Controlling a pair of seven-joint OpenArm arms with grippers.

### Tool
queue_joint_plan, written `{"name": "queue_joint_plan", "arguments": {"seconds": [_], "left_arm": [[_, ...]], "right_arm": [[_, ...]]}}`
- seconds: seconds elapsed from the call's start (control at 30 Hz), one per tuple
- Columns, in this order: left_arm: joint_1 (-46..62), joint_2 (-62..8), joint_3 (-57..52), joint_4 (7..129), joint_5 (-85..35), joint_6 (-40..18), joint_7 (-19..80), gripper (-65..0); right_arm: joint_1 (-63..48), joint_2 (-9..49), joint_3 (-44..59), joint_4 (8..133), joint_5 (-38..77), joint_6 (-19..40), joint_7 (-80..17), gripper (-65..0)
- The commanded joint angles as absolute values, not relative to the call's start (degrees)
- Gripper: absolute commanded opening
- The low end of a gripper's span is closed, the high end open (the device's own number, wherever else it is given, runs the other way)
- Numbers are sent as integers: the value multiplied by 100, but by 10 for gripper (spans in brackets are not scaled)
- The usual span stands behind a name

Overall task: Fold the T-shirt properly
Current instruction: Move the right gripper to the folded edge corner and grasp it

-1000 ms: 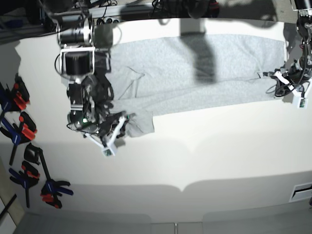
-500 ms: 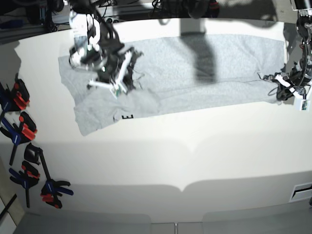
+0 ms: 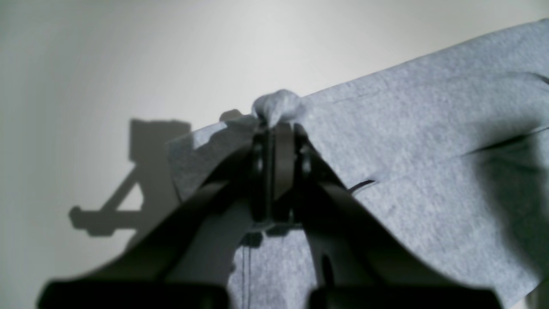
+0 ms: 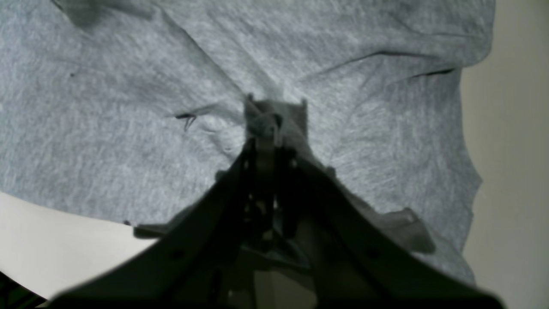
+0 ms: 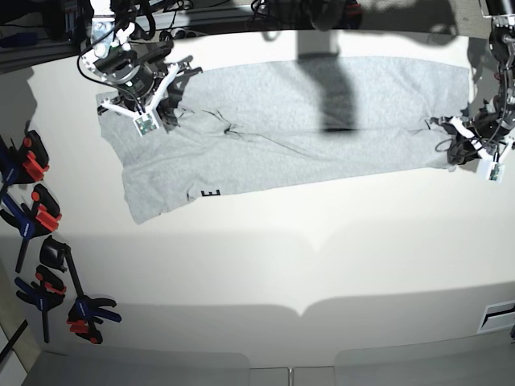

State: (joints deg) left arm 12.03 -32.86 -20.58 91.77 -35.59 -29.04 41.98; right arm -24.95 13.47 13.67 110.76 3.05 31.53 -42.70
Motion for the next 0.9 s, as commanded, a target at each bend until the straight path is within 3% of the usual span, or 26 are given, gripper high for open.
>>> {"name": "queue_joint_plan", "arguments": {"seconds": [0.0,0.33,0.63,0.87], "left_arm": [[1160,-3400,-2106,9271,-3610,-2943,4071,-650],[1162,-3402,-2106,9260,-3245,-2963,4303,-650],[1256,-3398,-2095,9260,-3780,-2971,4556,-650],[1844,-3400,-2095,9260,-3870,-3573,4536,-650]], "right_arm": [[-2493,1398,1402,11207,360,3148,-4167,-650],[-2493,1398,1404,11207,336,2825,-4252,-650],[-2491,1398,1402,11207,338,2825,-4248,-650],[-2477,1398,1402,11207,340,2825,-4193,-650]]}}
